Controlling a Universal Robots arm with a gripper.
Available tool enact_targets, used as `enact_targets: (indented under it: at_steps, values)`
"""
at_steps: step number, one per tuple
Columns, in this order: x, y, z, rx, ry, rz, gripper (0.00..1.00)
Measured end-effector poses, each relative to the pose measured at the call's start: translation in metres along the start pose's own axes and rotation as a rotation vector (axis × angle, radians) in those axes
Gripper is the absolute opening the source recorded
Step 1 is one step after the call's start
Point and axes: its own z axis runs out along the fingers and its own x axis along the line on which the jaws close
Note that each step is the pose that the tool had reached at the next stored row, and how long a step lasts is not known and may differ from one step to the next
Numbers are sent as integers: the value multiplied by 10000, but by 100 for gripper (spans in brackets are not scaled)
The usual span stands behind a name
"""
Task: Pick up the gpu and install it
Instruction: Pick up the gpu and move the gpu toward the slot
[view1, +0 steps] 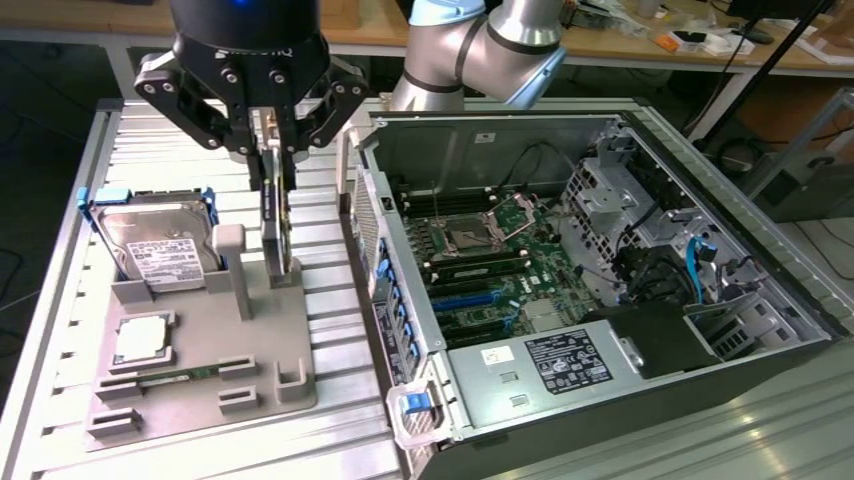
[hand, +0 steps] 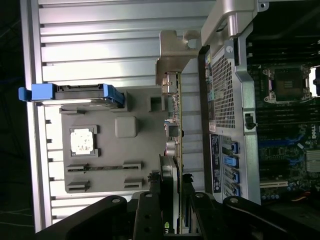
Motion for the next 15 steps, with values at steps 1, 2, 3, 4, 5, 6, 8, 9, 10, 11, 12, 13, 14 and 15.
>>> enact_targets:
  at_steps: [1,2,3,4,5,6,8,9,10,11,12,13,14,15]
  values:
    - [0,0,-4,0,0,0,27]
    - [0,1,-8,0,0,0,27]
    - [0,1,-15,1,0,0,27]
    - [0,1,-20,1,1,1,27]
    - [-1,2,-24,1,1,0,27]
    - [-1,2,-29,0,1,0,27]
    - [-1,3,-40,1,1,0,27]
    - [-1,3,-45,0,1,0,27]
    - [-1,3,-49,1,1,0,27]
    - [-2,3,-54,0,1,0,27]
    - [-2,4,-58,0,1,0,27]
    - [-2,4,-62,0,1,0,27]
    - [-2,4,-67,0,0,0,27]
    - [-2,4,-71,0,0,0,27]
